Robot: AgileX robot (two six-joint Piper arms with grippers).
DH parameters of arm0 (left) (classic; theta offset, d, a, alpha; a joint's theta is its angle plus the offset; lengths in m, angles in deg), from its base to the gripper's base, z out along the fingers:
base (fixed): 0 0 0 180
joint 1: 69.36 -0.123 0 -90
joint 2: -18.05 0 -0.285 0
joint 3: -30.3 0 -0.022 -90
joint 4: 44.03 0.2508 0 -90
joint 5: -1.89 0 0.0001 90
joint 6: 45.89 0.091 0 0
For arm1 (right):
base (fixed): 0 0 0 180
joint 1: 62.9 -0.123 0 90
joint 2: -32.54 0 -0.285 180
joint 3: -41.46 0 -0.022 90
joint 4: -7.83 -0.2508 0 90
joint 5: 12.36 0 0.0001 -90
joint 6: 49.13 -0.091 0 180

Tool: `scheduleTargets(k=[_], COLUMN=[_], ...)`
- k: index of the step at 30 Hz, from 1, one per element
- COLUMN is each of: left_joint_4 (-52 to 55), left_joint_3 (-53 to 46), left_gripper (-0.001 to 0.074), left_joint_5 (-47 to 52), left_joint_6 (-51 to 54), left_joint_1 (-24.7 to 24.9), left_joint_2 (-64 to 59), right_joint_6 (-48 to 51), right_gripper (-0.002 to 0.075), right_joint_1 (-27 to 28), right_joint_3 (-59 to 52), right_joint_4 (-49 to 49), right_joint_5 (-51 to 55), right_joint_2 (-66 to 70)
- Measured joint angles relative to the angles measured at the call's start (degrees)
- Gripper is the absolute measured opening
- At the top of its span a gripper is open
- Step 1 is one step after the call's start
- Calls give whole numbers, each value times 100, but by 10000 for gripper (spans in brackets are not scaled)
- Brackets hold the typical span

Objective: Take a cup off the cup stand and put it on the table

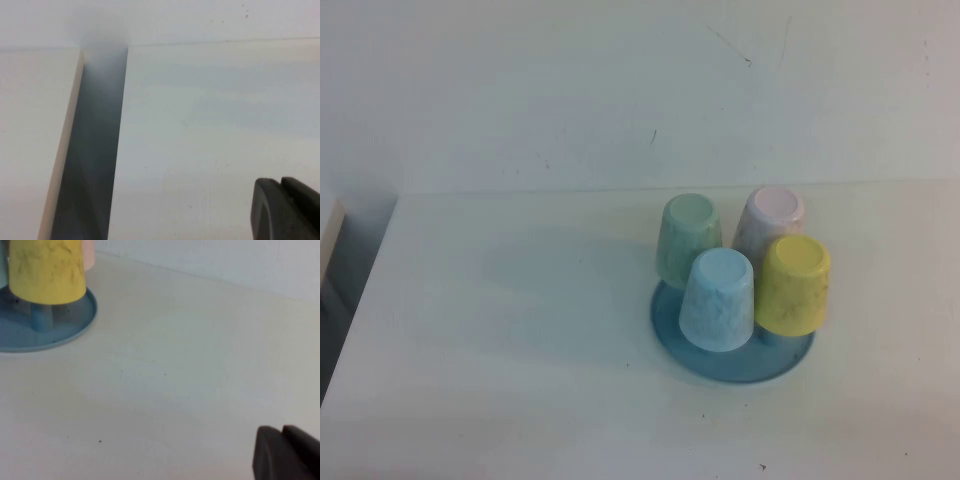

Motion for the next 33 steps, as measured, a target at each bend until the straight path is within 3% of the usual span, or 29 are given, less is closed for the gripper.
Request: scheduleTargets(k=[33], left_joint_4=[0], left_joint_3=[0], left_gripper=[-3], left_joint_5=[0], left_joint_6=[0], left_joint_1=[0], left_joint_2=[0], right_joint_6=[0], right_gripper=[19], right_joint_1=[0], right_joint_3=[0], right_joint_4=[-122], right_joint_5=[0], right_joint_2=[0])
